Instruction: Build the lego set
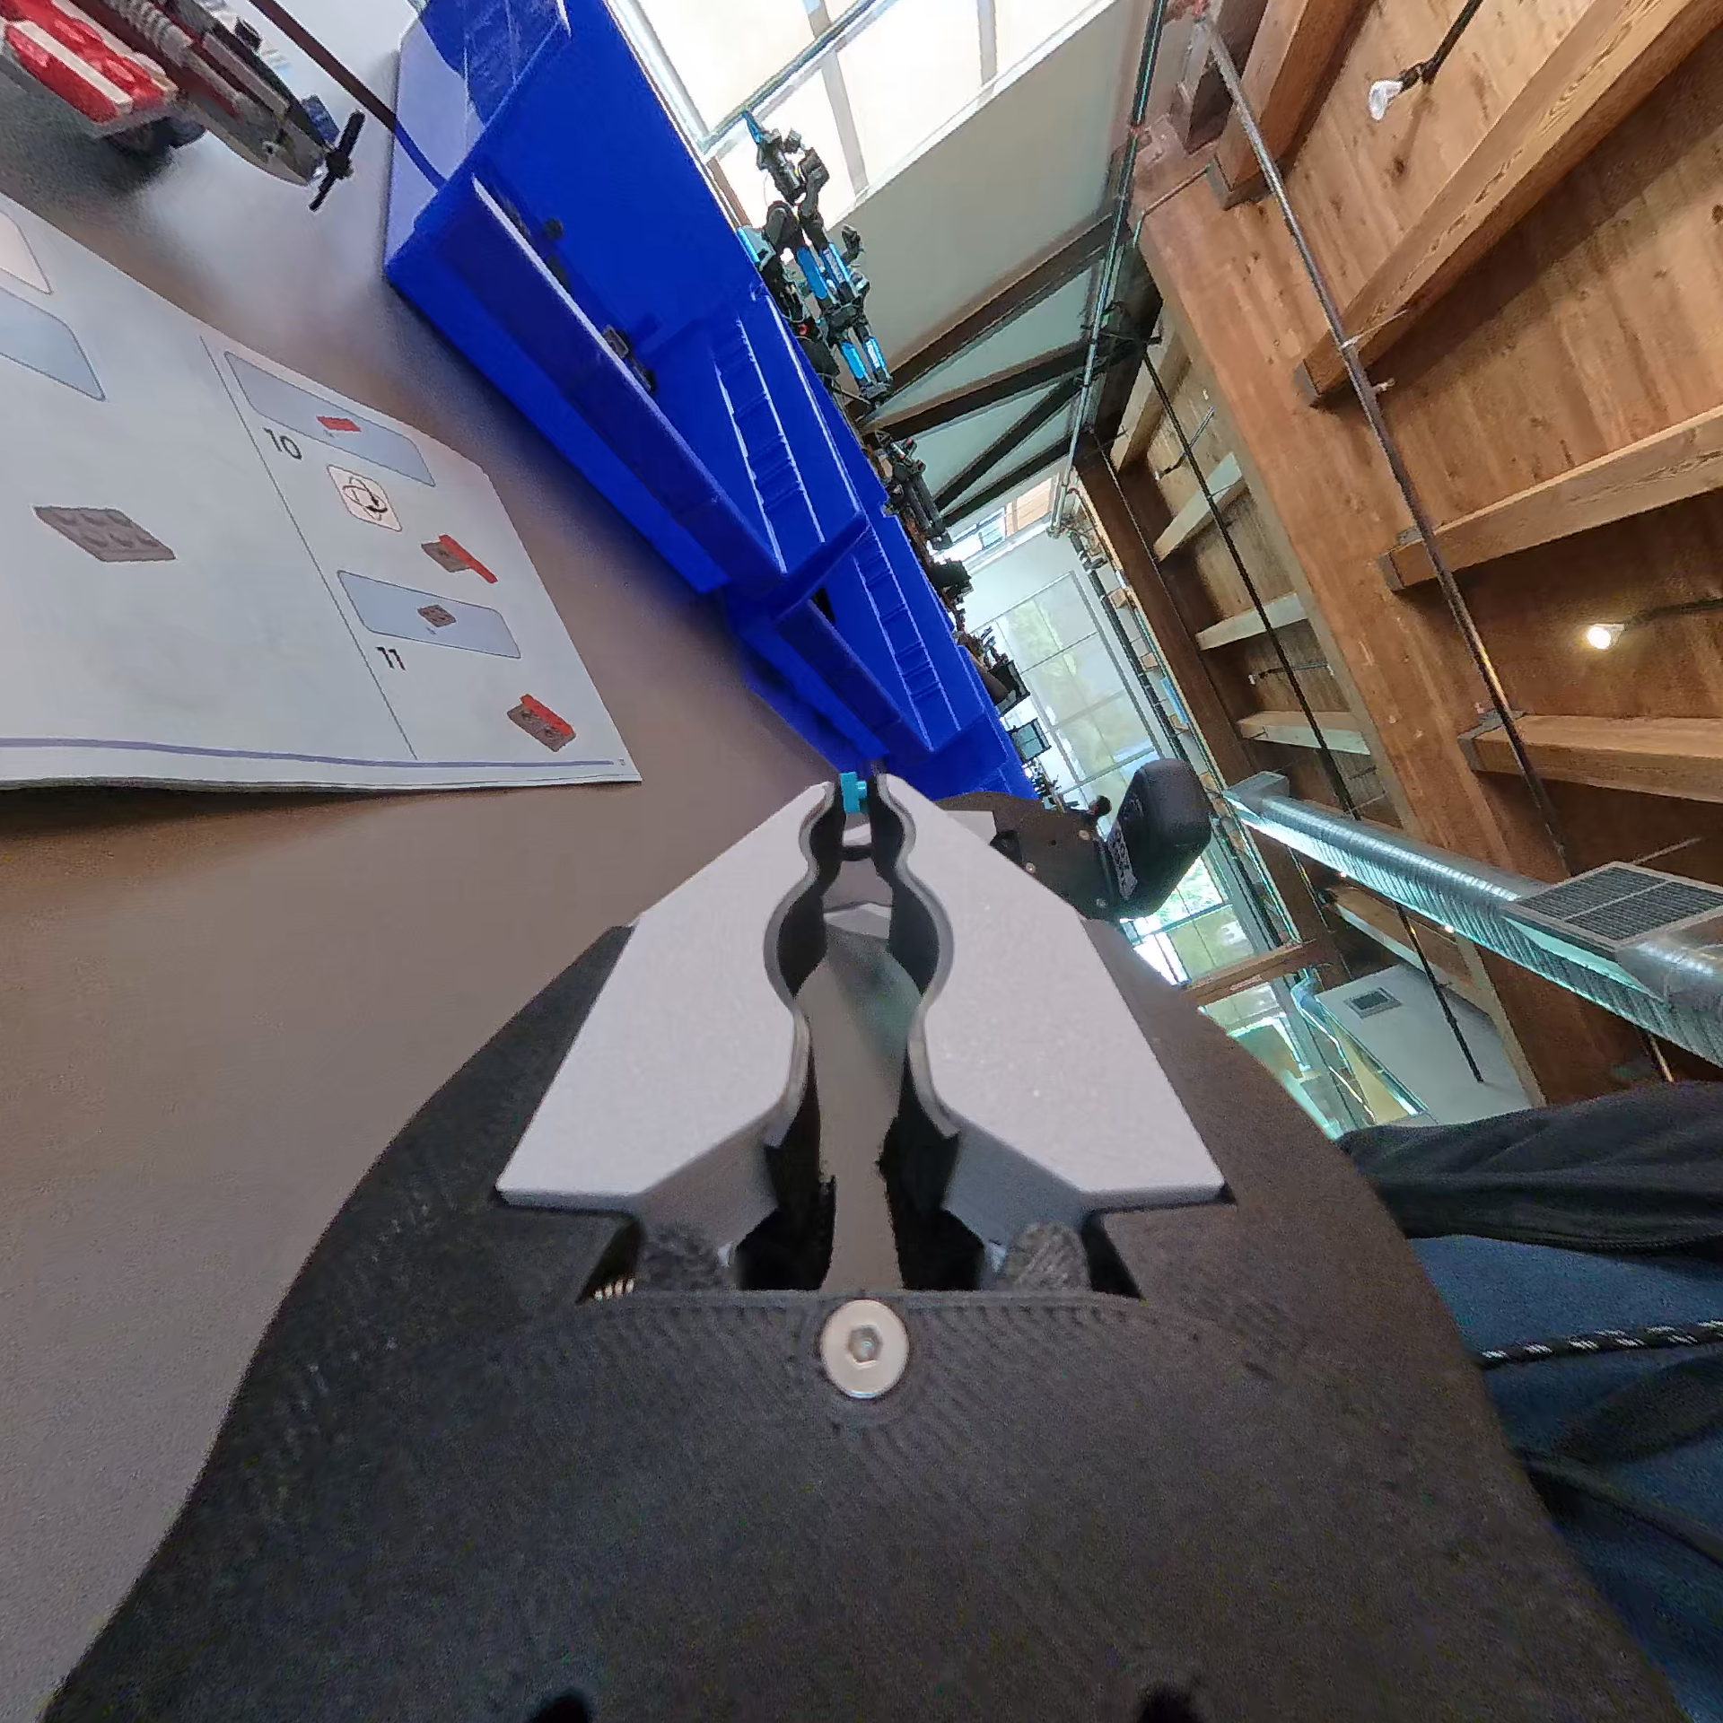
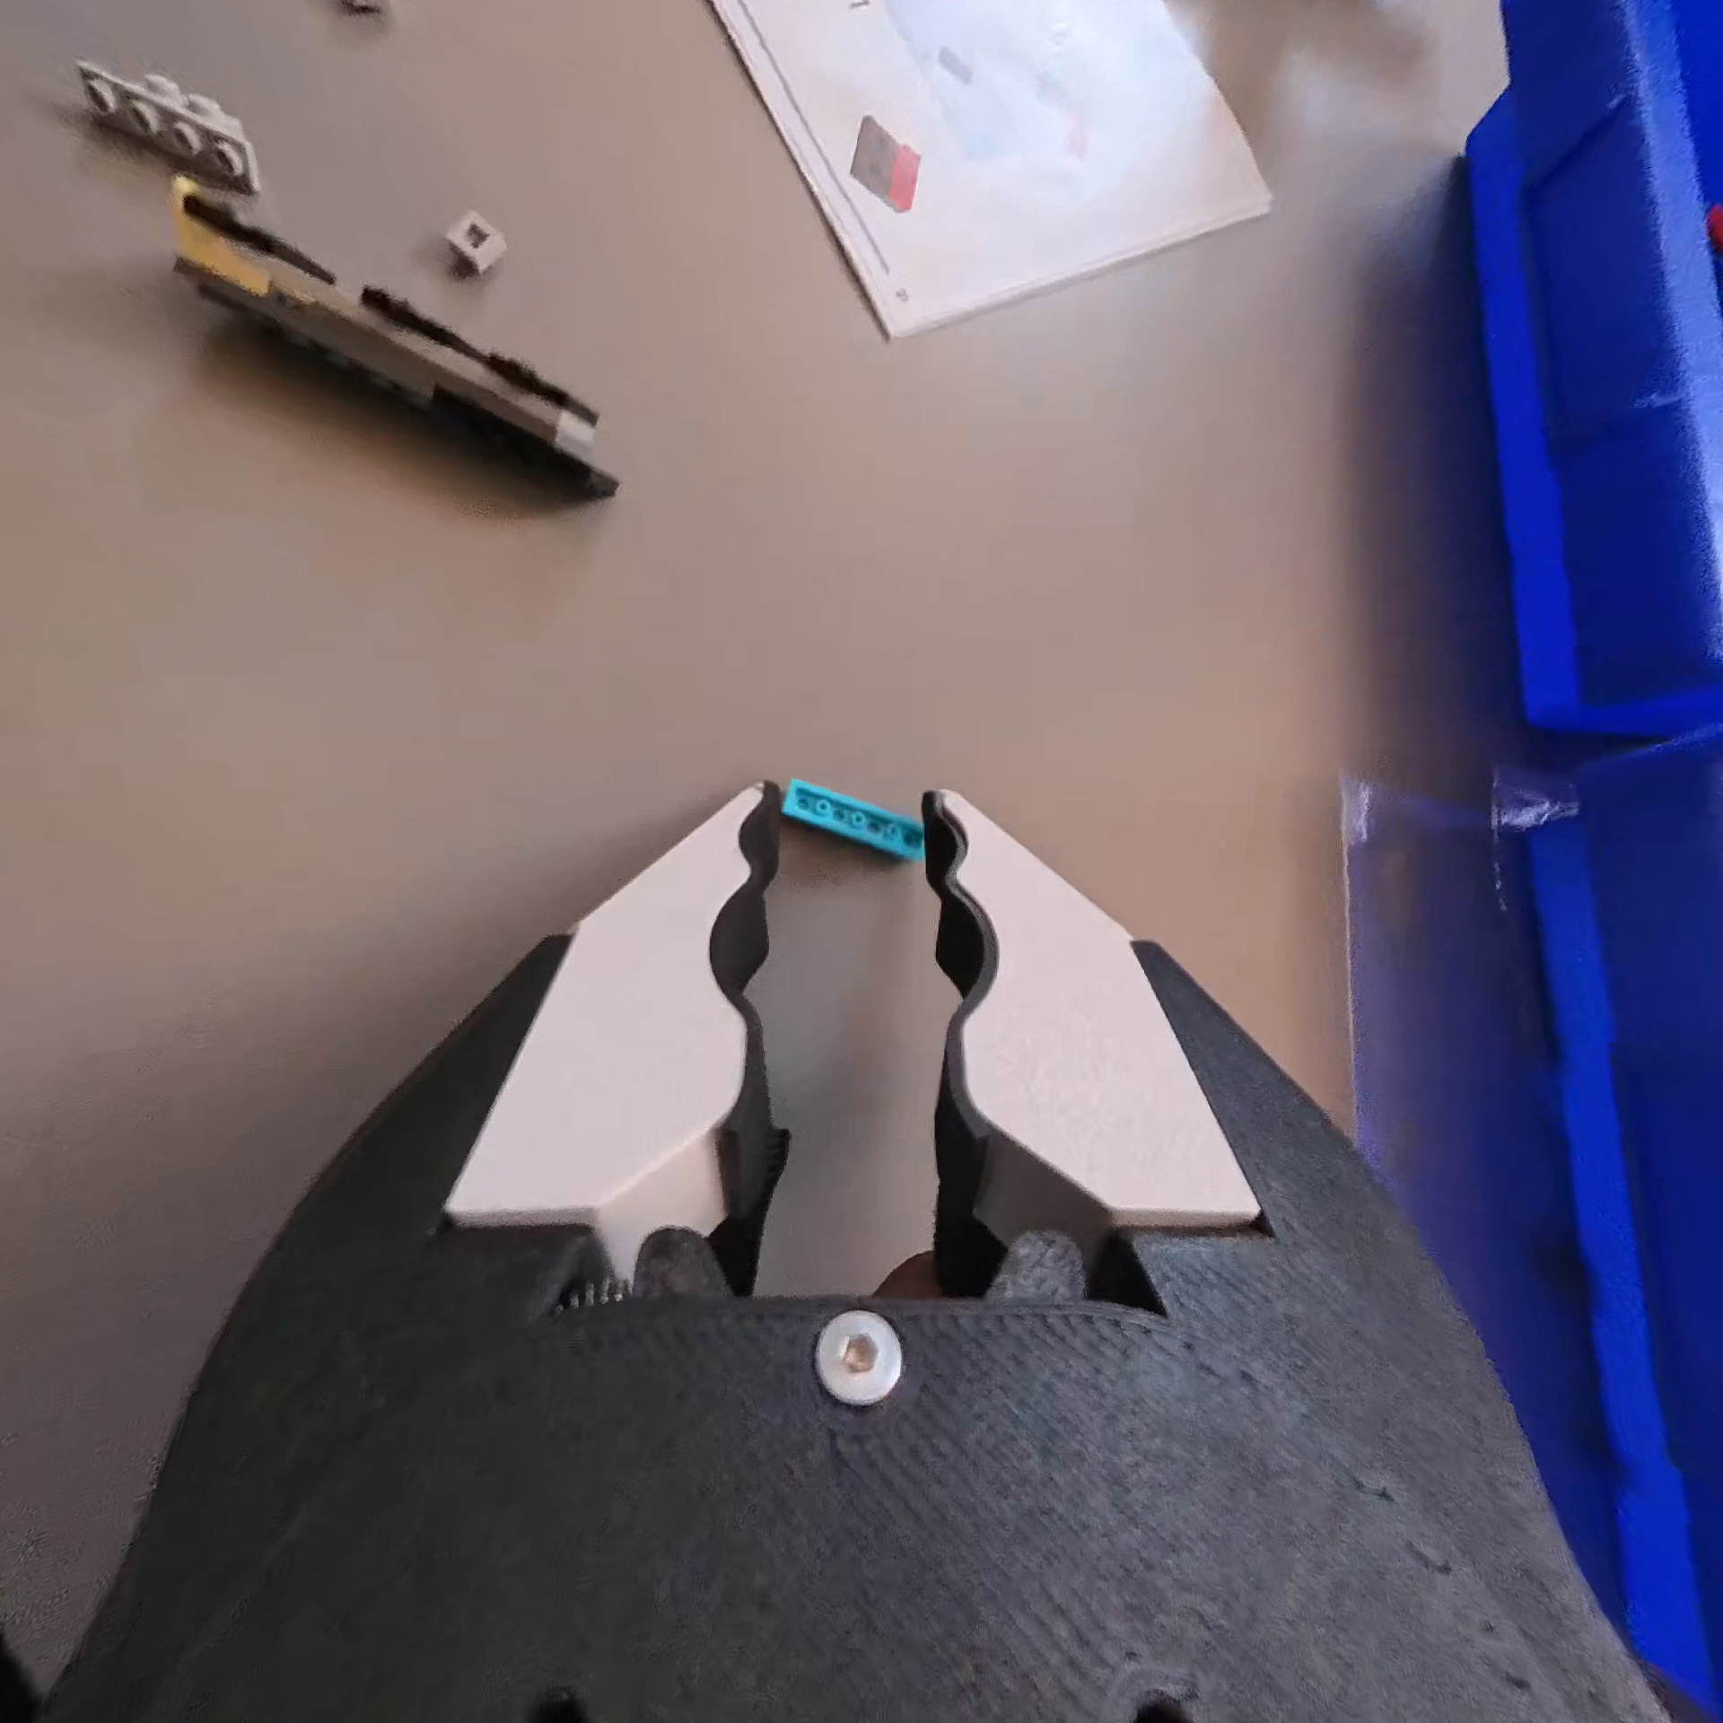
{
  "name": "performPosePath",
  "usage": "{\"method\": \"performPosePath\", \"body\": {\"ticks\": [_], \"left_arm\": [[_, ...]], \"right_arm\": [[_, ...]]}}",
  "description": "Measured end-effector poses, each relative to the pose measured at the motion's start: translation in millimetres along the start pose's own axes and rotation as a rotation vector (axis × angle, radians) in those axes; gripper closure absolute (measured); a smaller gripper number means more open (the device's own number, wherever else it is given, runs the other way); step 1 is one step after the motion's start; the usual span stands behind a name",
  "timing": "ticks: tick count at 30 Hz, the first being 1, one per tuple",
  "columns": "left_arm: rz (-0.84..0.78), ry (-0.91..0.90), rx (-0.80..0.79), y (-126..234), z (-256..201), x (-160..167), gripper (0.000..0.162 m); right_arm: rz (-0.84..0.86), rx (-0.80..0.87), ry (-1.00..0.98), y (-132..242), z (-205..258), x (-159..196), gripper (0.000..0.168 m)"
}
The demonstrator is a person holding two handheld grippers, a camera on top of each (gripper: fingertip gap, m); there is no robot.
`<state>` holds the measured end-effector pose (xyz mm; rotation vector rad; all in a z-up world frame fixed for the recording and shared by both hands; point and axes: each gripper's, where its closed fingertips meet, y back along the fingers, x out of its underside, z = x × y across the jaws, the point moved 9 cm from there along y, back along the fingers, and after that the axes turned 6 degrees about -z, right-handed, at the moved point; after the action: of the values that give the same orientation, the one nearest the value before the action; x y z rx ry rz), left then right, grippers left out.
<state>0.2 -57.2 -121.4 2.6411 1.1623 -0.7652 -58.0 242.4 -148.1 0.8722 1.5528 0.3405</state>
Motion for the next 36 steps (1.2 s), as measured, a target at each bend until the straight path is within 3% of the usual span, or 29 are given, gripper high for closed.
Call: {"method": "performPosePath", "body": {"ticks": [6,15,19,29,36], "left_arm": [[-0.003,-0.009,-0.014,3,2,-1,0.158],[0.015,0.018,-0.007,1,6,1,0.158],[0.029,0.019,-0.014,0,6,3,0.158],[0.018,0.005,-0.055,7,10,-1,0.158],[0.019,0.003,-0.063,9,10,-2,0.158]], "right_arm": [[-0.029,0.012,-0.011,-6,-6,-12,0.137],[-0.007,-0.11,-0.134,3,-17,10,0.137],[-0.025,-0.107,-0.137,-6,-14,2,0.16],[-0.243,-0.165,-0.121,-14,1,-54,0.156],[-0.238,-0.144,-0.143,-9,-4,-49,0.147]]}}
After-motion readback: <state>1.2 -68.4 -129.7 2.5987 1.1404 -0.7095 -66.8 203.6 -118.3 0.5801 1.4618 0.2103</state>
